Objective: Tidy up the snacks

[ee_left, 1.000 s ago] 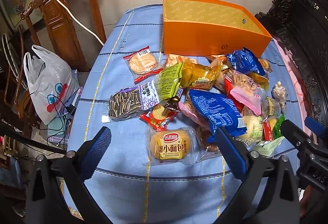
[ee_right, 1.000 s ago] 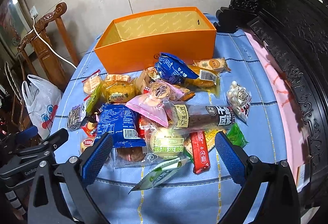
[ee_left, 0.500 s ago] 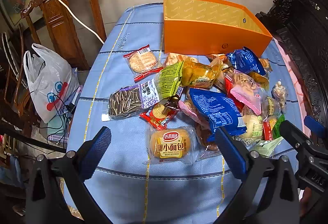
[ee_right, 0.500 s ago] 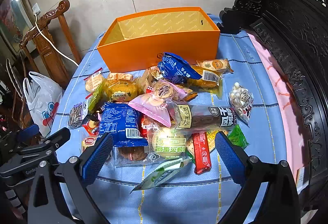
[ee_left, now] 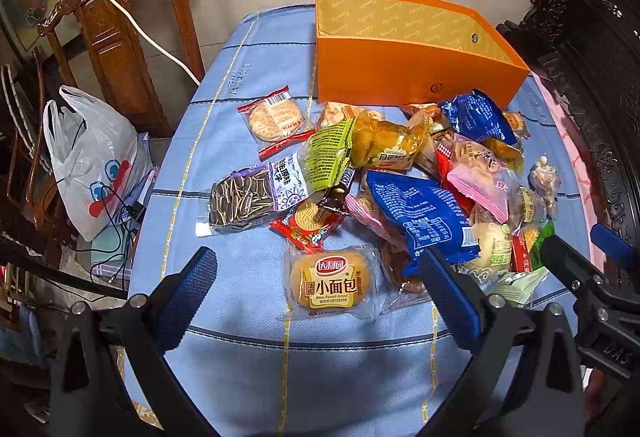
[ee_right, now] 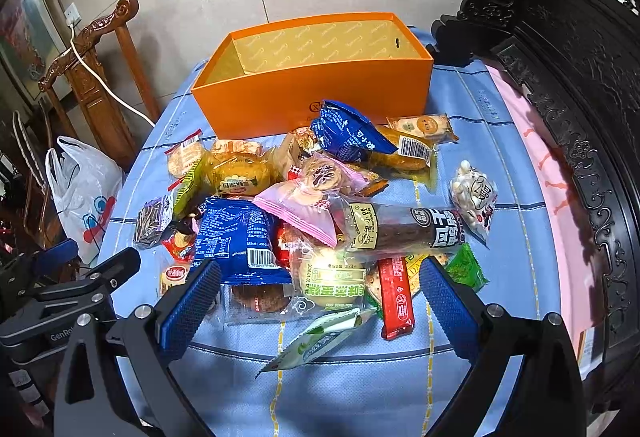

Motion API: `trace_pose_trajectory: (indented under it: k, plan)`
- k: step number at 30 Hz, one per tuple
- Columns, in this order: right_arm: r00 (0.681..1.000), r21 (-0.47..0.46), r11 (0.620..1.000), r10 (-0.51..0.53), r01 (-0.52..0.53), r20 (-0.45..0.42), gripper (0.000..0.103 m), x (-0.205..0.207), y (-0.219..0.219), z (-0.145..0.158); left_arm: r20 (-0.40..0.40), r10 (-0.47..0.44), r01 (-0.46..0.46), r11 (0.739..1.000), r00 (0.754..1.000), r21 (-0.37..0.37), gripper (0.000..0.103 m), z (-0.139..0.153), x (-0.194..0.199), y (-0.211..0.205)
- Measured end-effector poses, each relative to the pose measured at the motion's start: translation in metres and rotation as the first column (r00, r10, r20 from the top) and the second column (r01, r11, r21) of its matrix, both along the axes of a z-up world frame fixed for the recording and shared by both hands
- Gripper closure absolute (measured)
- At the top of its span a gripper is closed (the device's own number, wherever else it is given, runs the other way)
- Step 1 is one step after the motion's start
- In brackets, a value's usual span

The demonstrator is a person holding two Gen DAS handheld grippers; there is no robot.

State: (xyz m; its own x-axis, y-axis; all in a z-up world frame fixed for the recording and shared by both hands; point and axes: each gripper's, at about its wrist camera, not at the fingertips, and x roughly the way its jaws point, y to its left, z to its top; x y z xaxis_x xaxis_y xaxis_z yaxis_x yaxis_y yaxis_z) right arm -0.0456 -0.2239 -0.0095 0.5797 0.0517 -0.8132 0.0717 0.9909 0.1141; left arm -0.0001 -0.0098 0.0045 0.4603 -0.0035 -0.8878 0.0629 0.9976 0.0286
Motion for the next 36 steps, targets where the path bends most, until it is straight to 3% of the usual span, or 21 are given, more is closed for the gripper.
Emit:
trace_pose_trajectory:
  k: [28, 36]
  plan:
    - [1.000, 0.009, 1.000, -0.010, 0.011, -0.011, 0.003, 0.003, -0.005, -0.004, -0.014, -0.003, 0.003, 1.000, 1.000, 0.001, 0.004, -0.004, 0.006, -0.001]
    - [0.999, 0.019, 1.000, -0.023, 0.023, 0.027, 0.003, -0.003, -0.021, -0.007, -0.011, -0.049, 0.047, 0.991, 0.999, -0.125, 0.004, -0.013, 0.018, 0.021]
